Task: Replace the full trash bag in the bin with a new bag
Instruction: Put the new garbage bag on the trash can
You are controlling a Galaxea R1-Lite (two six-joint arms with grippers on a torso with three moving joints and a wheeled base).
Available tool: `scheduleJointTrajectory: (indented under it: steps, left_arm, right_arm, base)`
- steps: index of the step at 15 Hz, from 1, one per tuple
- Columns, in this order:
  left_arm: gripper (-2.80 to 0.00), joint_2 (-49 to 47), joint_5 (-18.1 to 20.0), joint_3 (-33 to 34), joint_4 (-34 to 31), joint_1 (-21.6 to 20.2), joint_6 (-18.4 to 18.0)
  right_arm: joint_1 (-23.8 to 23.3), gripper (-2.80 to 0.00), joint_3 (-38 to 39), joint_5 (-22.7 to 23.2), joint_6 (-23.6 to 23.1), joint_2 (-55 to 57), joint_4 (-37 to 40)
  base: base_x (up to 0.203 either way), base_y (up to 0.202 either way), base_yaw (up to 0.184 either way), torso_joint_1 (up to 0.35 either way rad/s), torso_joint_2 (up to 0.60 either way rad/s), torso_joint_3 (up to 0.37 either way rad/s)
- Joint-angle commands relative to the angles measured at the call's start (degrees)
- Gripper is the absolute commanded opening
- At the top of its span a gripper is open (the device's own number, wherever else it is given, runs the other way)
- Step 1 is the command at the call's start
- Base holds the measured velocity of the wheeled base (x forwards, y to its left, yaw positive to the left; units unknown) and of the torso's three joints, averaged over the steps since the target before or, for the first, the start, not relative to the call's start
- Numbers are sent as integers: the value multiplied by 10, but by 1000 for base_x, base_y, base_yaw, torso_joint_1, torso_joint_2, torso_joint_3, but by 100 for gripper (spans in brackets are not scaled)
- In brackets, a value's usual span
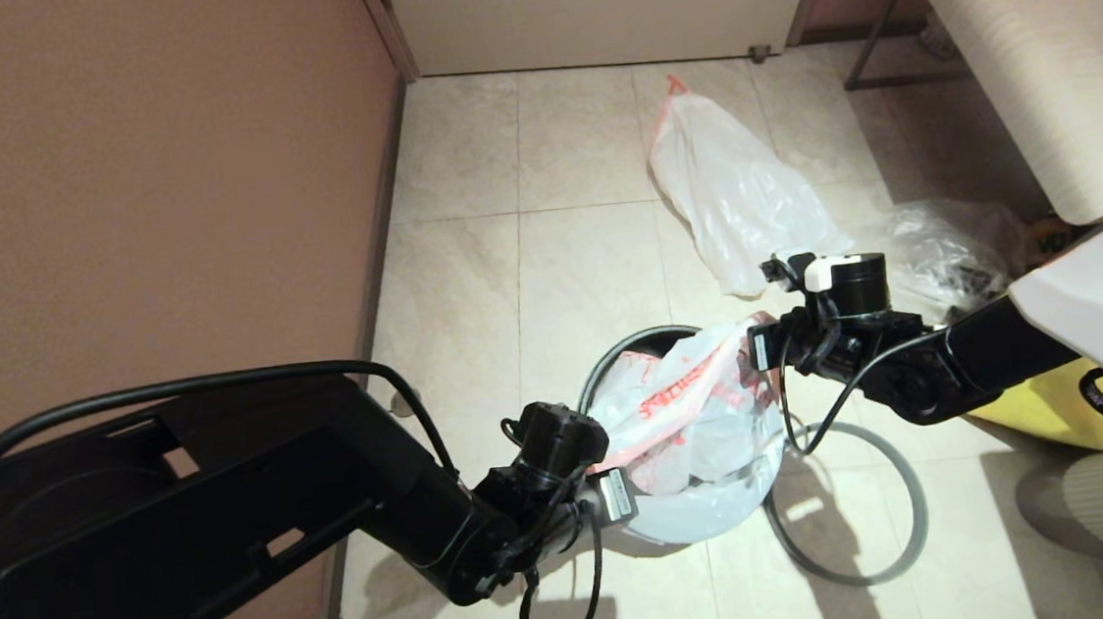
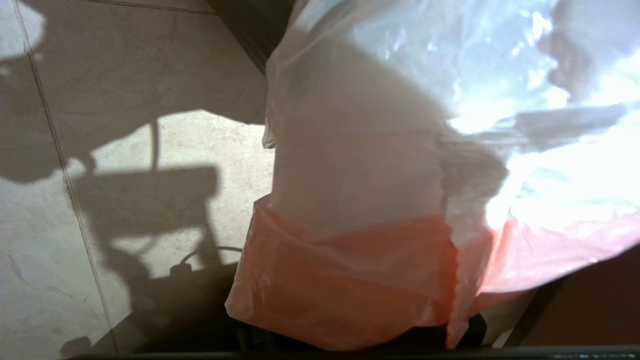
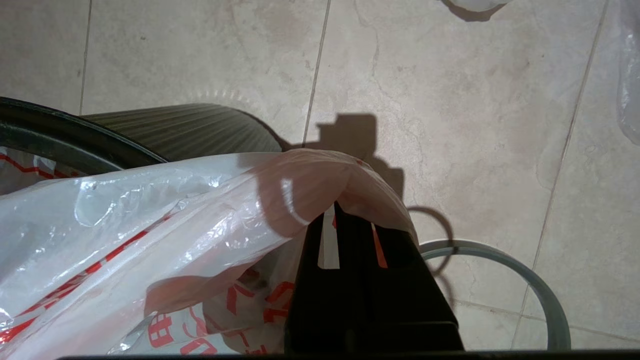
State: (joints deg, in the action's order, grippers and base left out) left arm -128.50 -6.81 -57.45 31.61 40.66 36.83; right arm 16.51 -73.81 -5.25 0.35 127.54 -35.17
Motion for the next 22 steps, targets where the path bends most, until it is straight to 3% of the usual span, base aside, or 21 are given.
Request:
scheduleJointTrajectory:
  steps: [1,4,8,16,22]
  left_arm:
    - [-280,1,0,3,1,1,-2]
    - [-280,2,11,18,17,5,-16]
    - [-280,3,49,54,70,4,-61]
    - [-280,4,53,57,75,5,-62]
    - [-280,4,57,66,100,5,-62]
  right_arm:
    - [4,-280,-1,1,0,-10,8]
    - [23,-280,0,13,0,-10,28]
    - [34,-280,-1,57,0,-36,77]
    - [67,-280,-14,72,-3,-20,128]
    - [73,-280,-124,108,3,12,168]
  base:
    - [0,0,0,0,0,0]
    - [0,0,0,0,0,0]
    - [0,0,0,0,0,0]
    - [0,0,0,0,0,0]
    - [0,0,0,0,0,0]
